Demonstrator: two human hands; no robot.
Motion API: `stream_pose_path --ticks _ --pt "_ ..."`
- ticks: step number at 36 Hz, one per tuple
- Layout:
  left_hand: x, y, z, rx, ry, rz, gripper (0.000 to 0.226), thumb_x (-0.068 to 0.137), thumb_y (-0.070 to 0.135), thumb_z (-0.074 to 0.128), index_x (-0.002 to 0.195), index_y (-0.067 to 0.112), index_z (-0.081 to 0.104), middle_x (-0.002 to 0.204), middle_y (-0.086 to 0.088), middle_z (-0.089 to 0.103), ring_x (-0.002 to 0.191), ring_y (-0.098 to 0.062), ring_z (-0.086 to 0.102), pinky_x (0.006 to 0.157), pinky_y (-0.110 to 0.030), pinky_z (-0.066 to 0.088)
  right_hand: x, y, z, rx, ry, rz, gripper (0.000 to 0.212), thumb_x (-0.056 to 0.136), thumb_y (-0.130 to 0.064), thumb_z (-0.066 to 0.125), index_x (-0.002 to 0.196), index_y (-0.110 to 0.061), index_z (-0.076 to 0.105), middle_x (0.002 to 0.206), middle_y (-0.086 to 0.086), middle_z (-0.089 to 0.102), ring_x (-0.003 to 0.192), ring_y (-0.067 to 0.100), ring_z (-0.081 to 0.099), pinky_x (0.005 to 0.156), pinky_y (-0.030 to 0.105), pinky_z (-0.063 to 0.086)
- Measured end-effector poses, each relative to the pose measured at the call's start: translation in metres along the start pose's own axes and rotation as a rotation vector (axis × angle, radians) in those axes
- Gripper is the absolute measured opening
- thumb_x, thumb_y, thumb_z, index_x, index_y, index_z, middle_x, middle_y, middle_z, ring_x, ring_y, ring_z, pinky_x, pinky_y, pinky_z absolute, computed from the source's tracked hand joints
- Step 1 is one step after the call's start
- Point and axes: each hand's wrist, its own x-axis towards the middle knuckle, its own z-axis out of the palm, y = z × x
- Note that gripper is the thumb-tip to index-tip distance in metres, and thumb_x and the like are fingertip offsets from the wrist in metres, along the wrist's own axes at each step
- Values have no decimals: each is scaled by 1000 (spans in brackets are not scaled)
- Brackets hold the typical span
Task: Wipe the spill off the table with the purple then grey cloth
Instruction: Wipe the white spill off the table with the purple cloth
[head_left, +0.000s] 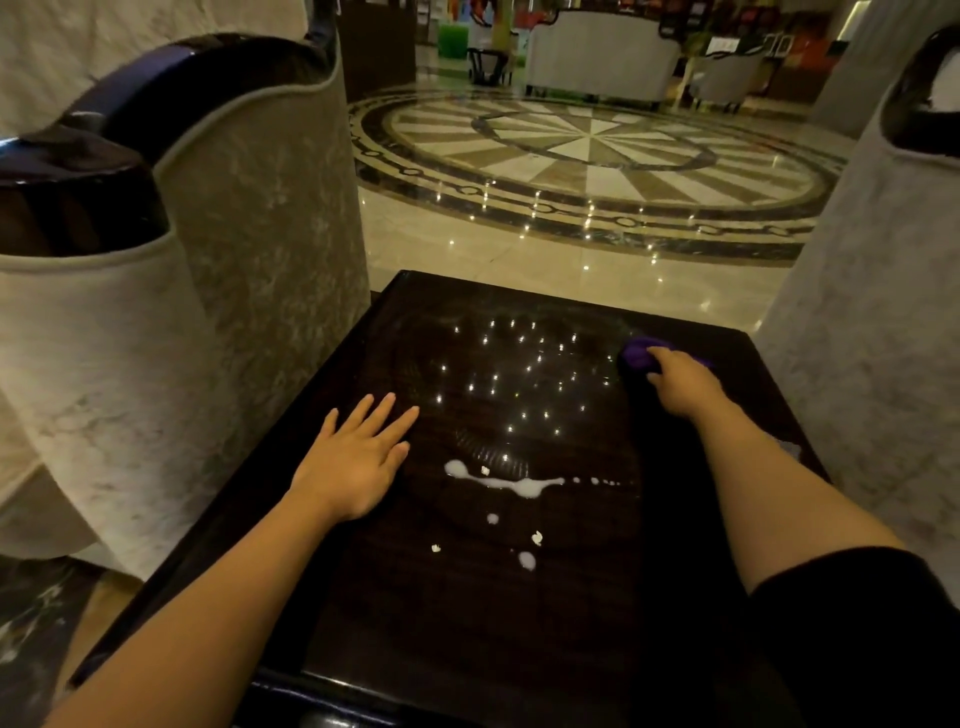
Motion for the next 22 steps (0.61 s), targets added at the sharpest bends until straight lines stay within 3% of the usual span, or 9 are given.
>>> stream_pose_path --ticks 4,9,22 --pt "-1 1 -1 5 -10 5 50 98 41 15 144 35 0 157 4 -7 144 -17 -12 116 -43 -7 -8 -24 9 57 -15 -20 43 96 -22 42 138 -22 32 146 24 20 122 46 39 106 51 32" --pt "-2 2 -3 10 -13 8 50 98 40 14 145 33 1 157 2 -6 144 -19 -11 116 -44 -6 -16 -62 17 93 -45 -167 46 94 -17 46 138 -22 34 144 22 35 129 39 36 111 48 28" --pt "-5 4 -5 12 -9 12 51 98 38 16 146 28 2 158 -1 -4 144 -20 -9 117 -46 -4 -65 -134 43 74 -135 -491 46 93 -18 48 137 -24 37 144 7 38 130 29 33 108 49 29"
